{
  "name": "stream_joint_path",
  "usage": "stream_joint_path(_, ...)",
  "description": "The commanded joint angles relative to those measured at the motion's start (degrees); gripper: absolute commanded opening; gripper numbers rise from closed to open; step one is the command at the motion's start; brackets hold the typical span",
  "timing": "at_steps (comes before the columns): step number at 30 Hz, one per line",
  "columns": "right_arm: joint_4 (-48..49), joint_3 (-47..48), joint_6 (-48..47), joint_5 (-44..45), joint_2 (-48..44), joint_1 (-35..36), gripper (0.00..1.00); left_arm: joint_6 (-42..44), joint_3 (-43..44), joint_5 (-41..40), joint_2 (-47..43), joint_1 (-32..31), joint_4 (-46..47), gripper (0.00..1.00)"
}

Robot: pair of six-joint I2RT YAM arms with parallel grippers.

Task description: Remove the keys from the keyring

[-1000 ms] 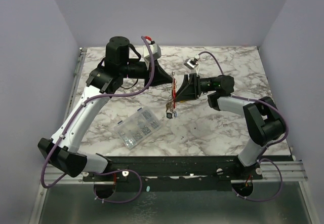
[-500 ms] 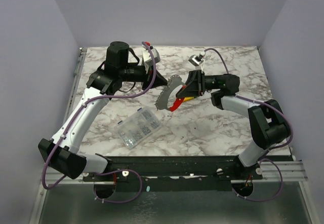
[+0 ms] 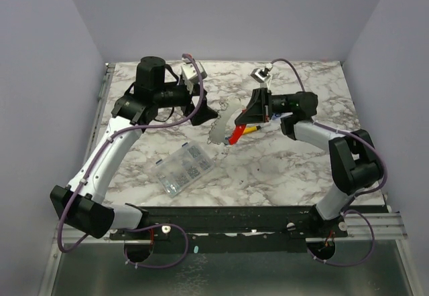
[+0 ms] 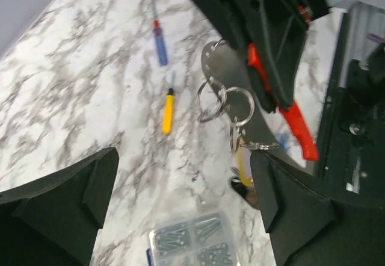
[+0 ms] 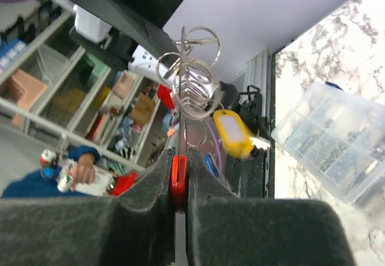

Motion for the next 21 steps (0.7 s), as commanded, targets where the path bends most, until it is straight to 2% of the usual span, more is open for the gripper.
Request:
stream_joint_path(1,-24.56,-1.38,-17.33,5.86,-5.09,-2.96,0.01,1.43,-0.84,-9.48,-0.21,3.25,-1.52,0.99)
stream_joint_path(3,-48.59,-0.09,-30.96,12.33,-8.32,-3.2,0.01,2.69,-2.03,-12.92,-1.12,3.33,0.12,0.99)
stream_joint_path(5,-62.56,1.13,-37.78,19.7,-10.35,-3.22,0.0,3.67,-3.0,-14.64,-1.12,3.06,0.9,0.99)
stream_joint_path(8,-76.72,3.11,-35.95,31.26,-11.24,-3.27,0.01,7.59,-4.16,-18.3,-0.72,-0.14,0.89,0.99)
stream_joint_path(11,-87.91,7.0,-32.43,37.96,-9.74,-3.26,0.01,13.49,-5.69,-26.92,-0.39,-7.5,0.83,0.99)
stream_joint_path(14,-91.67,8.25,-29.13,40.03,-8.6,-3.34,0.01,15.67,-5.15,-30.24,1.34,-11.1,1.18,0.99)
stream_joint_path(16,-90.89,7.43,-26.52,39.27,-8.13,-3.38,0.01,17.69,-4.39,-31.45,2.66,-13.42,1.43,0.99)
stream_joint_path(21,-86.45,3.8,-19.59,36.88,-7.76,-3.39,0.01,26.48,-3.6,-43.51,5.93,-21.53,1.62,0.99)
